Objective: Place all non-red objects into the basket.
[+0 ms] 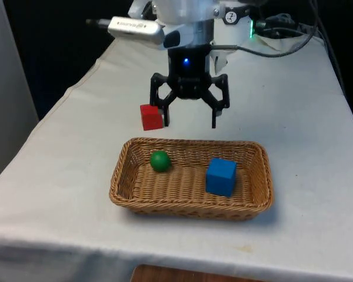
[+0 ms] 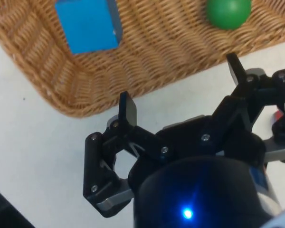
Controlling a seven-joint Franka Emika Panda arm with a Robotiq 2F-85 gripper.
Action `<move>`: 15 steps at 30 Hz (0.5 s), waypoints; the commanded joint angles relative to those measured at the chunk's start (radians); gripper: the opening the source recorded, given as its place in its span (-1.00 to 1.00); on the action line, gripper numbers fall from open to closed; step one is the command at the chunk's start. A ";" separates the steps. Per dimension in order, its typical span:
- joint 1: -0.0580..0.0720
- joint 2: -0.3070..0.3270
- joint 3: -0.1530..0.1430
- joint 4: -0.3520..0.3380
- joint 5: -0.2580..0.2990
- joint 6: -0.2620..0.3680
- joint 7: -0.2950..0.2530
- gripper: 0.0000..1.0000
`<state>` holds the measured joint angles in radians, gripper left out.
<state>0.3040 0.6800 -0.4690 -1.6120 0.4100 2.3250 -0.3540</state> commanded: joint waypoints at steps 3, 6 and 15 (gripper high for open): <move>0.022 -0.033 -0.004 -0.034 -0.015 0.006 0.017 1.00; 0.033 -0.056 -0.004 -0.054 -0.023 0.005 0.026 1.00; 0.061 -0.121 0.002 -0.105 -0.052 -0.001 0.048 1.00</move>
<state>0.3590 0.5580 -0.4580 -1.7140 0.3600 2.3230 -0.3100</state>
